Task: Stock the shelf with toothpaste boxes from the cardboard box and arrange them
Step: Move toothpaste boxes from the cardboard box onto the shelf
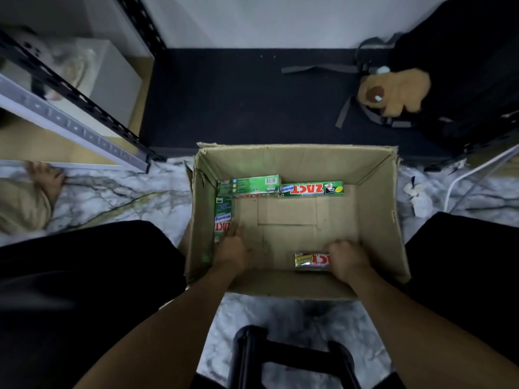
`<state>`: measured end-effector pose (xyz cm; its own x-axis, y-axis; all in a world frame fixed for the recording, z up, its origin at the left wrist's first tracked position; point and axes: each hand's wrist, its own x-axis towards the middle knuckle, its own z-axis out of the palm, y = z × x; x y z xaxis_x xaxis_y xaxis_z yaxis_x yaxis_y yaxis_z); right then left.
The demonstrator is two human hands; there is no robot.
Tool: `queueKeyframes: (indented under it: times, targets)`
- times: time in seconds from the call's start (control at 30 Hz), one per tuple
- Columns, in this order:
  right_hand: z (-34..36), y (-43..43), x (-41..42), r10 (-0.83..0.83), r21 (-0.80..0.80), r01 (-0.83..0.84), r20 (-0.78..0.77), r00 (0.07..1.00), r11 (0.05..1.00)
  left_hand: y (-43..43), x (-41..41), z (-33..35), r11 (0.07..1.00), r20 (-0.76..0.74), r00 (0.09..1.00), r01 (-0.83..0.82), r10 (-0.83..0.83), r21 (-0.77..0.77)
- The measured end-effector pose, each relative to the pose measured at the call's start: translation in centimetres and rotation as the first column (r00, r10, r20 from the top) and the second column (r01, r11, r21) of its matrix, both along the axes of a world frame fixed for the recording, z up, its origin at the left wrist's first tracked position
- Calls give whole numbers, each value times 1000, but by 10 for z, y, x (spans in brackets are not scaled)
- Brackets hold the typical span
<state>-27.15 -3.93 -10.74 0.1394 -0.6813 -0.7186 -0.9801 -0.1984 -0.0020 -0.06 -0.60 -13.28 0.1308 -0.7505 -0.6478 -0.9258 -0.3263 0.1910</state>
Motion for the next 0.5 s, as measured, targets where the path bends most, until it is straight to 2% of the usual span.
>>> queueKeyframes:
  times: [0.07, 0.2, 0.37, 0.5]
  targets:
    - [-3, 0, 3, -17, -17, 17, 13, 1000, 1000, -2, -1, -4, 1000, 2, 1000, 0, -1, 5]
    - [-8, -1, 5, -42, 65, 38, 55, 998, 997, -18, -5, -2, 988, 15, 999, 53, -52, -143]
    - [-14, -2, 3, -11, 71, 9, 32, 999, 997, -56, -8, 0, 956, -40, 998, 39, -53, -290]
    - [-19, -3, 5, 36, 52, -38, 40, 999, 998, -81, -8, -4, 938, -51, 997, 36, -57, -345]
